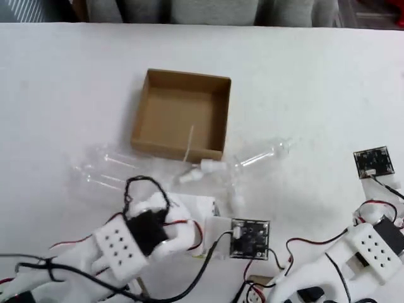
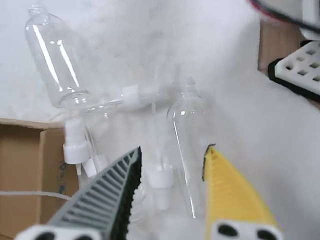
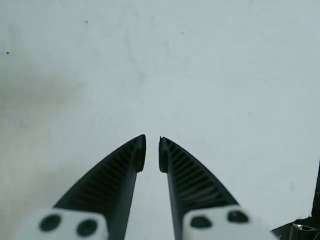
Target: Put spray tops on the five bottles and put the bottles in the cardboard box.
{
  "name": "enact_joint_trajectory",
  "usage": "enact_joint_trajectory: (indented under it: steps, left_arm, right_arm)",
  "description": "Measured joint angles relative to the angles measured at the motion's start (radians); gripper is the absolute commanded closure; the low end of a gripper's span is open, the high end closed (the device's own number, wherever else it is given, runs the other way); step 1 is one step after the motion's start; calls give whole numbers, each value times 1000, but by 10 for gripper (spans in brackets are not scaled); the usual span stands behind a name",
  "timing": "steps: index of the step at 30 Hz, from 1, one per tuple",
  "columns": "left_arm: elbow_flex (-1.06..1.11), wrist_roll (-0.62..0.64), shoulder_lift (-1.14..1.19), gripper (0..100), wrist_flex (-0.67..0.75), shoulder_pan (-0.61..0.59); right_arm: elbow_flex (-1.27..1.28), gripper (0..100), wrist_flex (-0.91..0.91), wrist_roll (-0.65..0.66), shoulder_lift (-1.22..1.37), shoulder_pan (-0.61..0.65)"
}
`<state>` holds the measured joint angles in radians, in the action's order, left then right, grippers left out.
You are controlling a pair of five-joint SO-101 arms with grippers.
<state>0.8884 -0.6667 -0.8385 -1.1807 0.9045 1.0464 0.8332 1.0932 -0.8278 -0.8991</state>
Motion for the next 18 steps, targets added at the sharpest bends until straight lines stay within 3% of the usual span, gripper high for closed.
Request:
enact_joint_trajectory:
  steps: [6, 12, 18]
  left_arm:
    - [-58, -41, 206, 783, 6, 0]
    - [-180, -40, 411, 656, 20, 0]
    - [-278, 64, 606, 653, 21, 0]
  right_arm:
    - [63, 982, -92, 2, 0, -5]
    - [64, 981, -100, 2, 0, -5]
    - [86, 981, -100, 2, 0, -5]
